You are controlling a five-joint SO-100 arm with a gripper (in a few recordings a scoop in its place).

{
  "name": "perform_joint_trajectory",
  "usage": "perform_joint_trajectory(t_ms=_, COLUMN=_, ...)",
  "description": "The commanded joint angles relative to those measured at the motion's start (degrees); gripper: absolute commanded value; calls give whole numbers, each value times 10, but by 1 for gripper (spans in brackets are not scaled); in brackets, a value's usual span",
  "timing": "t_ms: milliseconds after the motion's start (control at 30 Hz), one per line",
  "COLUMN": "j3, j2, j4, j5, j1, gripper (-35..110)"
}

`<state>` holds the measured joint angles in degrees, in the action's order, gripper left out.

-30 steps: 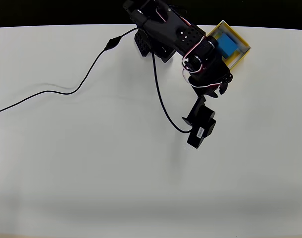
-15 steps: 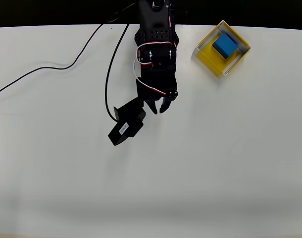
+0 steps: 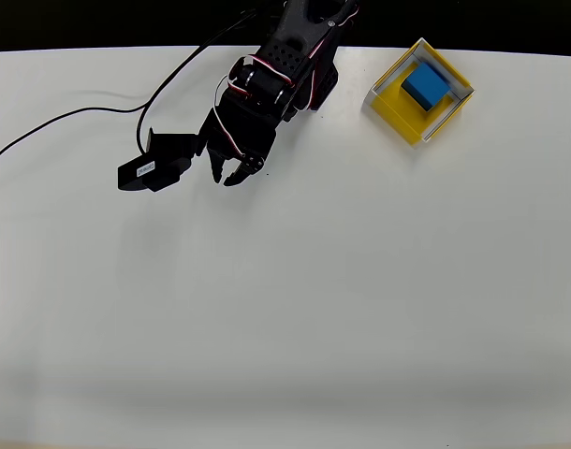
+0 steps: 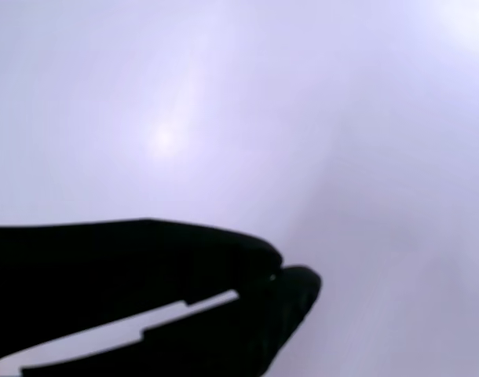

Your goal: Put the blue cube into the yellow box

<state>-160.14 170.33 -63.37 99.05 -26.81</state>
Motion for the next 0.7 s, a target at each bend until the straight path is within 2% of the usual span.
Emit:
perform_joint_trajectory(t_ms=0, j3=-27, j2=45, j4=5, j5=-13, j1=10, gripper=0)
perform_joint_trajectory(t_ms=367, j3=-163, j2=182, j4=-10, j5=-39, j1=108, gripper=0)
perform_joint_trajectory(t_ms=667, j3=-200, j2=207, j4=-76, j5=-2, j1=177, gripper=0)
